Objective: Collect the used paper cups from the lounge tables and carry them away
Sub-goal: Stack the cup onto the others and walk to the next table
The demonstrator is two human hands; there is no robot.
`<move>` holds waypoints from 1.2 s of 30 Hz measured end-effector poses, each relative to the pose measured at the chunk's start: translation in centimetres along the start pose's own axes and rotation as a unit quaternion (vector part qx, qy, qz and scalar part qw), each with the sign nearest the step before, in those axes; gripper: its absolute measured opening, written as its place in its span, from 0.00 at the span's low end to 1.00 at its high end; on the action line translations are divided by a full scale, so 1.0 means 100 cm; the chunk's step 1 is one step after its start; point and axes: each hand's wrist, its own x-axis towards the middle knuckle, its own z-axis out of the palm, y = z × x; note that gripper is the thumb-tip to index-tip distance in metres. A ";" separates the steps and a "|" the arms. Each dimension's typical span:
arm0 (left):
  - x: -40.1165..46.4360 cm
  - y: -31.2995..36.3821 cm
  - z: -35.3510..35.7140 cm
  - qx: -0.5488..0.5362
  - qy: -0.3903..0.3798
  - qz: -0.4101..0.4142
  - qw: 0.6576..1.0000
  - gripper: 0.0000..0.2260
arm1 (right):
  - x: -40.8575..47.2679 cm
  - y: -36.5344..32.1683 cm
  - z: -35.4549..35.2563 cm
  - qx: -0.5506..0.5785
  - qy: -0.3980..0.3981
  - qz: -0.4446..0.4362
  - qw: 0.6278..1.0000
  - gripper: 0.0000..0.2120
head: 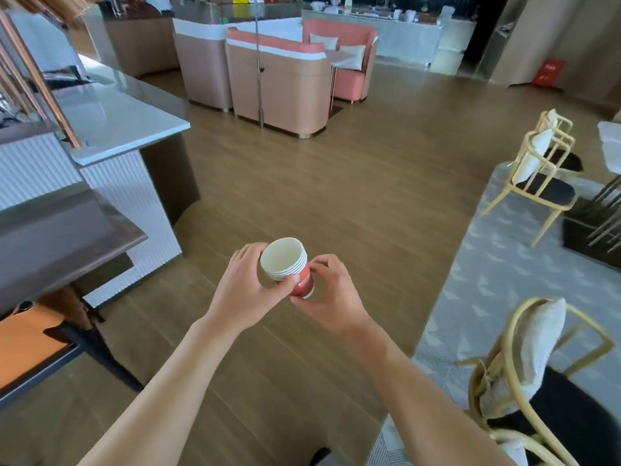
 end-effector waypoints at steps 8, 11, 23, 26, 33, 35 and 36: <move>0.115 0.014 0.071 0.002 -0.031 0.019 0.999 0.26 | 0.084 0.087 -0.044 -0.009 0.044 0.020 0.999 0.25; 0.151 0.012 0.092 -0.010 -0.051 0.024 0.998 0.25 | 0.105 0.110 -0.050 -0.007 0.053 0.043 0.998 0.26; 0.308 -0.004 0.177 -0.087 -0.170 0.093 0.977 0.25 | 0.202 0.170 -0.086 -0.096 0.135 0.154 0.974 0.25; 0.352 -0.006 0.188 -0.113 -0.202 0.120 0.965 0.22 | 0.229 0.172 -0.090 -0.120 0.170 0.178 0.962 0.25; 0.426 -0.004 0.206 -0.155 -0.285 0.165 0.932 0.22 | 0.272 0.166 -0.100 -0.171 0.205 0.258 0.928 0.27; 0.437 -0.002 0.210 -0.169 -0.300 0.171 0.923 0.23 | 0.277 0.164 -0.099 -0.187 0.223 0.275 0.916 0.27; 0.442 -0.001 0.213 -0.179 -0.309 0.172 0.918 0.23 | 0.280 0.164 -0.099 -0.189 0.235 0.284 0.910 0.26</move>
